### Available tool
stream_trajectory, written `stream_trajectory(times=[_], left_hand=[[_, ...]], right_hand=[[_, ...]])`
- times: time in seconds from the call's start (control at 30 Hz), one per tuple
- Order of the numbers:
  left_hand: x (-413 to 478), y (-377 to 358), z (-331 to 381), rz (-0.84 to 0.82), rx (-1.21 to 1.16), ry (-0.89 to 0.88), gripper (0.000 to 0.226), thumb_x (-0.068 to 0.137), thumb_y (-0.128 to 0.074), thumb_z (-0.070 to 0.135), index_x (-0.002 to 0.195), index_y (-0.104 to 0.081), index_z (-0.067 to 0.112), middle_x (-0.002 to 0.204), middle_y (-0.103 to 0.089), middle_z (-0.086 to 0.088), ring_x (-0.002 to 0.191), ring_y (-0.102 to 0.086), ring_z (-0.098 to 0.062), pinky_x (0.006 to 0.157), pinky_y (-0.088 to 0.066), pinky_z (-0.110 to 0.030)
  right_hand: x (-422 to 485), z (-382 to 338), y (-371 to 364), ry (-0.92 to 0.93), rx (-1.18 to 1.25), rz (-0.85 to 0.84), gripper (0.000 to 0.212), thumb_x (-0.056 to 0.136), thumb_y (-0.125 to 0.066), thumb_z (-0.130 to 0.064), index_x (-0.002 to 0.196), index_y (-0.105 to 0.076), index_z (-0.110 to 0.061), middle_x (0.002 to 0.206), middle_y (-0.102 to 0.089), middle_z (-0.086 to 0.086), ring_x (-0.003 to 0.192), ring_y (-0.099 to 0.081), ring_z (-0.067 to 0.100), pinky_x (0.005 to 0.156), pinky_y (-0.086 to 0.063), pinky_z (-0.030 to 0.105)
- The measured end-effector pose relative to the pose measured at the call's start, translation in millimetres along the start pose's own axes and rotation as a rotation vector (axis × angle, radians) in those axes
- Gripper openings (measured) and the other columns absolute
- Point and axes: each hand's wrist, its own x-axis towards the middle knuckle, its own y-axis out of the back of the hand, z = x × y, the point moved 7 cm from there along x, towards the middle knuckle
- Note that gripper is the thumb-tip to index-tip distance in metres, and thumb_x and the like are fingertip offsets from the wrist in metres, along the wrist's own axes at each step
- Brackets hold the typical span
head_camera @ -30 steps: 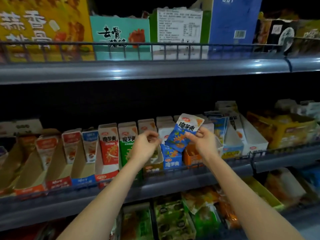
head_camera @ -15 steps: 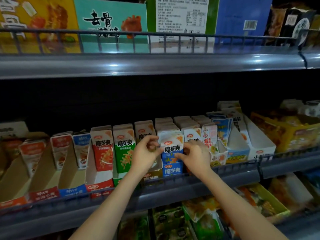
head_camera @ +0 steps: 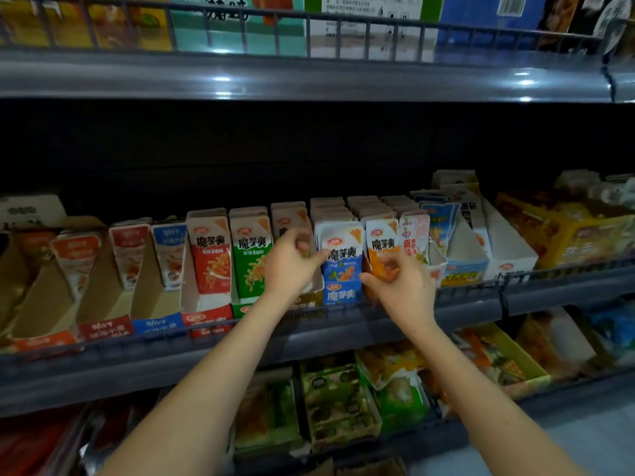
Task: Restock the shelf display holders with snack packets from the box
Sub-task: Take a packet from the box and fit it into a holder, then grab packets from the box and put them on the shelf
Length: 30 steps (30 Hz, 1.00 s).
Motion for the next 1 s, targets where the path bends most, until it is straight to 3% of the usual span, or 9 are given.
stream_trajectory(times=[0.13, 0.23, 0.3, 0.37, 0.5, 0.6, 0.7, 0.9, 1.0], left_hand=[[-58, 27, -6, -0.005, -0.097, -0.011, 0.017, 0.084, -0.069, 0.018, 0.099, -0.061, 0.019, 0.083, -0.060, 0.007, 0.078, -0.057, -0.011, 0.072, -0.046, -0.021], [-127, 35, -32, -0.107, -0.110, 0.024, 0.006, 0.087, -0.065, 0.012, 0.093, -0.066, 0.012, 0.084, -0.066, -0.003, 0.077, -0.059, -0.014, 0.069, -0.044, -0.013], [-180, 33, -64, -0.213, -0.061, 0.086, 0.004, 0.088, -0.064, 0.014, 0.090, -0.066, 0.017, 0.083, -0.066, 0.002, 0.077, -0.059, -0.010, 0.068, -0.043, -0.011], [-232, 29, -104, -0.301, 0.048, 0.146, 0.008, 0.088, -0.064, 0.016, 0.088, -0.064, 0.024, 0.082, -0.063, 0.009, 0.076, -0.058, -0.006, 0.066, -0.041, -0.009], [-322, 19, -187, -0.402, 0.164, 0.348, 0.013, 0.089, -0.061, 0.012, 0.091, -0.064, 0.025, 0.089, -0.065, 0.007, 0.083, -0.061, -0.011, 0.072, -0.042, -0.020], [-373, 15, -240, -0.375, 0.247, 0.484, 0.014, 0.088, -0.061, 0.012, 0.096, -0.067, 0.022, 0.096, -0.069, 0.001, 0.085, -0.063, -0.019, 0.069, -0.040, -0.023], [-402, 11, -274, -0.329, 0.365, 0.489, 0.023, 0.086, -0.063, 0.011, 0.108, -0.067, 0.012, 0.107, -0.066, -0.008, 0.098, -0.059, -0.032, 0.079, -0.044, -0.034], [-420, -2, -321, -0.349, 0.503, 0.437, 0.036, 0.091, -0.058, 0.018, 0.126, -0.056, 0.010, 0.135, -0.051, -0.016, 0.123, -0.046, -0.038, 0.099, -0.039, -0.051], [-430, -12, -341, -0.410, 0.526, 0.467, 0.042, 0.095, -0.051, 0.025, 0.136, -0.047, 0.016, 0.150, -0.033, -0.012, 0.134, -0.034, -0.035, 0.107, -0.033, -0.051]], right_hand=[[-70, 14, 15, -0.100, 0.207, -0.146, 0.023, 0.076, -0.076, -0.034, 0.087, -0.057, -0.028, 0.082, -0.062, -0.008, 0.079, -0.059, 0.011, 0.077, -0.049, 0.034], [-146, 33, -1, -0.210, 0.335, -0.400, 0.014, 0.080, -0.074, -0.019, 0.082, -0.061, -0.023, 0.071, -0.060, -0.006, 0.065, -0.056, -0.001, 0.066, -0.046, 0.021], [-204, 50, -25, -0.245, 0.266, -0.643, 0.010, 0.083, -0.072, -0.016, 0.085, -0.062, -0.018, 0.074, -0.061, -0.006, 0.067, -0.057, -0.003, 0.066, -0.044, 0.015], [-260, 76, -47, -0.304, 0.153, -0.830, 0.011, 0.083, -0.072, -0.021, 0.082, -0.062, -0.026, 0.079, -0.065, -0.007, 0.077, -0.062, 0.006, 0.073, -0.049, 0.021], [-352, 134, -85, -0.406, -0.079, -1.050, 0.012, 0.088, -0.062, -0.025, 0.077, -0.064, -0.021, 0.084, -0.066, -0.002, 0.083, -0.061, 0.014, 0.079, -0.048, 0.030], [-394, 163, -105, -0.484, -0.164, -1.022, 0.016, 0.090, -0.057, -0.023, 0.096, -0.069, -0.014, 0.102, -0.069, 0.003, 0.100, -0.063, 0.021, 0.080, -0.044, 0.027], [-422, 179, -129, -0.558, -0.163, -0.960, 0.030, 0.092, -0.057, -0.025, 0.119, -0.061, -0.013, 0.111, -0.067, 0.005, 0.101, -0.062, 0.020, 0.071, -0.041, 0.025], [-439, 194, -186, -0.590, -0.216, -0.869, 0.057, 0.091, -0.059, -0.035, 0.140, -0.042, -0.013, 0.135, -0.055, 0.005, 0.116, -0.057, 0.023, 0.080, -0.048, 0.028], [-431, 202, -216, -0.562, -0.237, -0.826, 0.060, 0.089, -0.062, -0.035, 0.141, -0.038, -0.017, 0.128, -0.060, 0.007, 0.111, -0.060, 0.026, 0.083, -0.051, 0.034]])
